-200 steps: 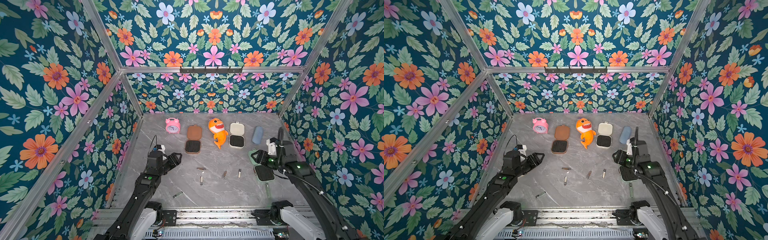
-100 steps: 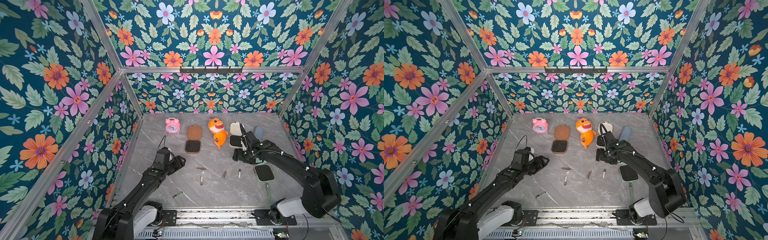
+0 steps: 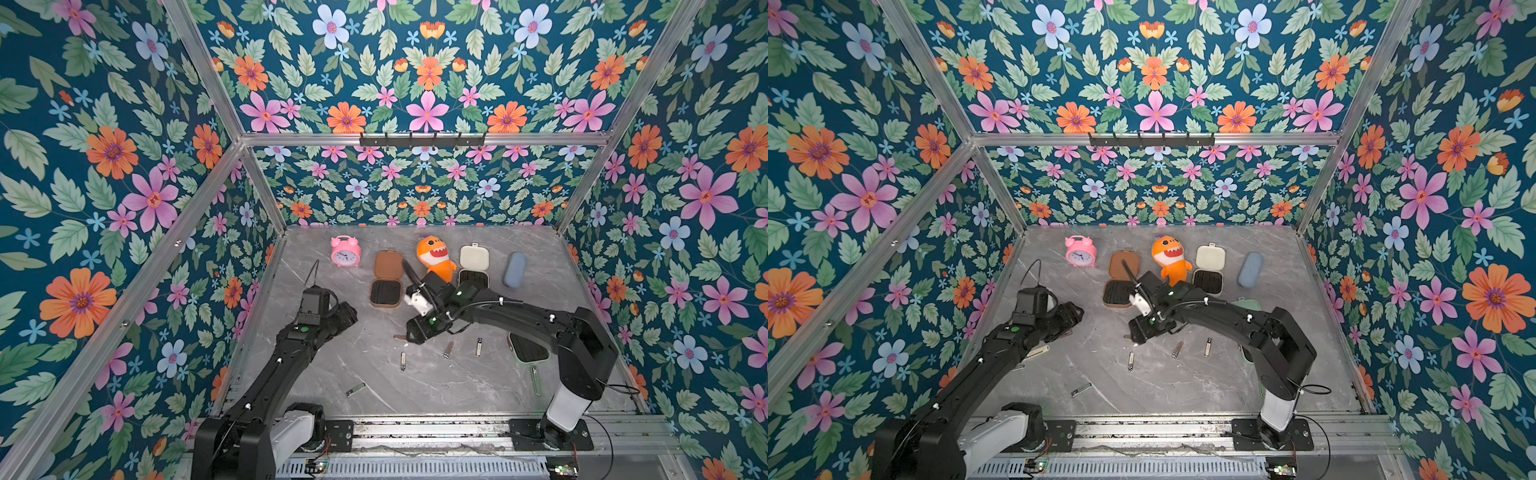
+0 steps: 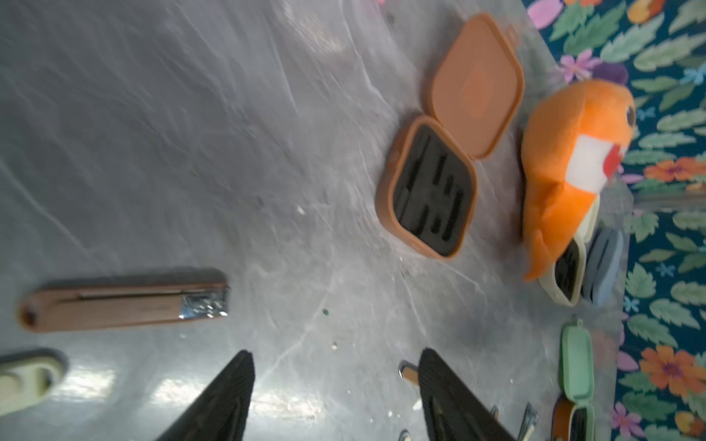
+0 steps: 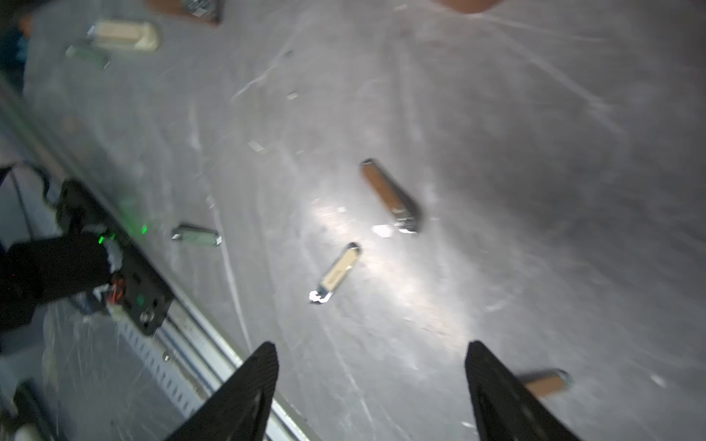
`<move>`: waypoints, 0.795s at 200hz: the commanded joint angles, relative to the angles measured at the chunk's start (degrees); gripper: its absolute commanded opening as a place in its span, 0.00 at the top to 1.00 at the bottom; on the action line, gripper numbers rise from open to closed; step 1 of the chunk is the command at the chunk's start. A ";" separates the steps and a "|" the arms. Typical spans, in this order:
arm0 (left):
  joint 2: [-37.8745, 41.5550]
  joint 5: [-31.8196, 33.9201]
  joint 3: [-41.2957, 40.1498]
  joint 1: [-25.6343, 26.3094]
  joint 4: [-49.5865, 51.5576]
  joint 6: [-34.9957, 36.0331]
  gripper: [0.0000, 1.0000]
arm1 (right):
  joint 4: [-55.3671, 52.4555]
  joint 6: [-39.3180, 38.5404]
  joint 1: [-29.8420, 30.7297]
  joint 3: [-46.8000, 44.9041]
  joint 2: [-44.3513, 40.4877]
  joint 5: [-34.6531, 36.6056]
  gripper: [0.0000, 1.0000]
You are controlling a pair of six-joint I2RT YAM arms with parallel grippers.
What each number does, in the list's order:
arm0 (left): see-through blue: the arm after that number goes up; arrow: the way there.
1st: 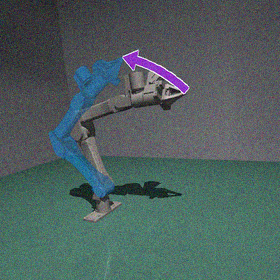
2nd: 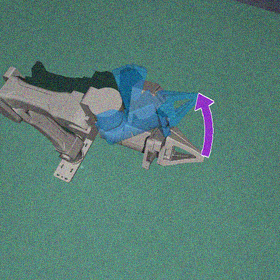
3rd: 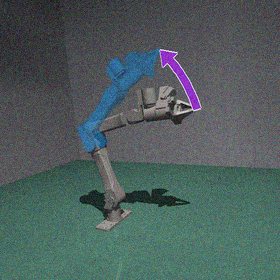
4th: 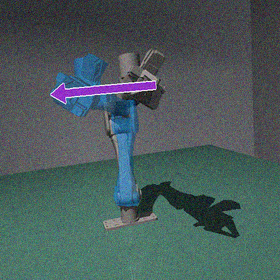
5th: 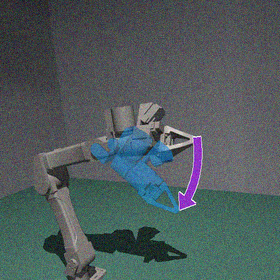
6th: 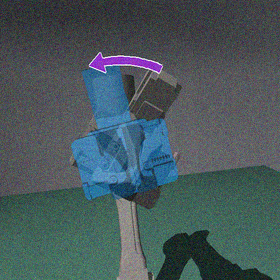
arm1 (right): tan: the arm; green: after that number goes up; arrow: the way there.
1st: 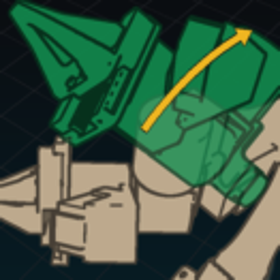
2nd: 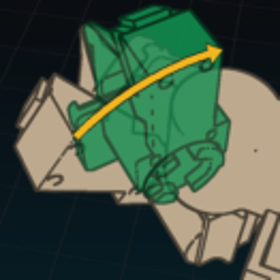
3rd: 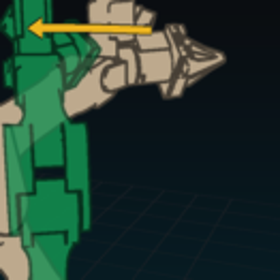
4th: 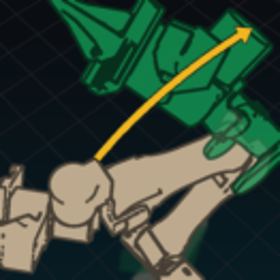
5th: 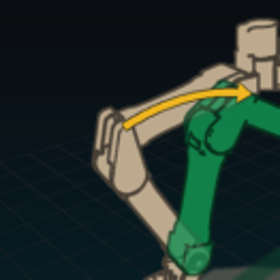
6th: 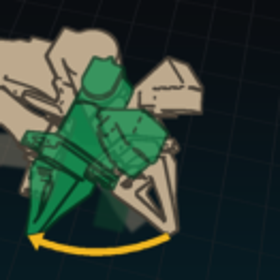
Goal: Organize nail clipper sets
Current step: Pick up the storage box at the center of the board.
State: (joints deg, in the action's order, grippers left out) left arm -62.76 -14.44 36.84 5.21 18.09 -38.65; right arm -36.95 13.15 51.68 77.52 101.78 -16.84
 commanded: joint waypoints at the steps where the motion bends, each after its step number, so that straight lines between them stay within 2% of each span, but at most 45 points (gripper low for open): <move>1: -3.52 -6.51 4.69 -6.24 1.21 5.18 0.29 | 1.42 -6.74 3.99 1.41 1.92 -2.78 0.21; 21: -7.70 -11.05 9.81 -12.31 1.38 6.83 0.29 | 1.14 -9.89 9.31 4.31 5.79 -1.93 0.21; 45: -11.39 -17.39 13.31 -18.72 -0.02 5.94 0.29 | -0.19 -12.16 12.99 9.20 11.09 -1.66 0.21; 59: -12.50 -19.29 14.22 -20.54 -0.94 5.21 0.29 | -0.19 -12.21 14.11 11.22 13.04 0.42 0.20; 75: -12.66 -19.70 14.65 -20.90 -0.68 5.12 0.29 | -1.24 -8.93 13.58 12.30 13.36 6.47 0.20; 85: -12.17 -20.24 13.83 -20.93 -1.15 4.84 0.29 | -0.07 -6.24 12.00 10.05 11.26 9.33 0.19; 96: -11.44 -20.41 12.43 -20.86 -2.02 4.49 0.29 | 2.14 -2.38 8.42 6.08 7.65 9.16 0.20; 117: -11.05 -21.33 9.90 -20.84 -3.68 3.96 0.29 | 3.49 2.45 1.07 -1.07 1.77 10.32 0.25; 144: -11.37 -22.63 8.27 -20.76 -5.14 3.42 0.30 | -3.18 4.34 -6.69 -3.73 -1.71 17.12 0.26; 159: -10.92 -23.22 7.36 -20.61 -6.21 2.74 0.30 | -6.86 7.21 -13.23 -5.88 -4.87 18.36 0.31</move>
State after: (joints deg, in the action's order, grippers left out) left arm -74.11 -35.68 45.06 -15.57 14.87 -34.74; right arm -37.04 14.72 45.45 73.73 100.38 -4.56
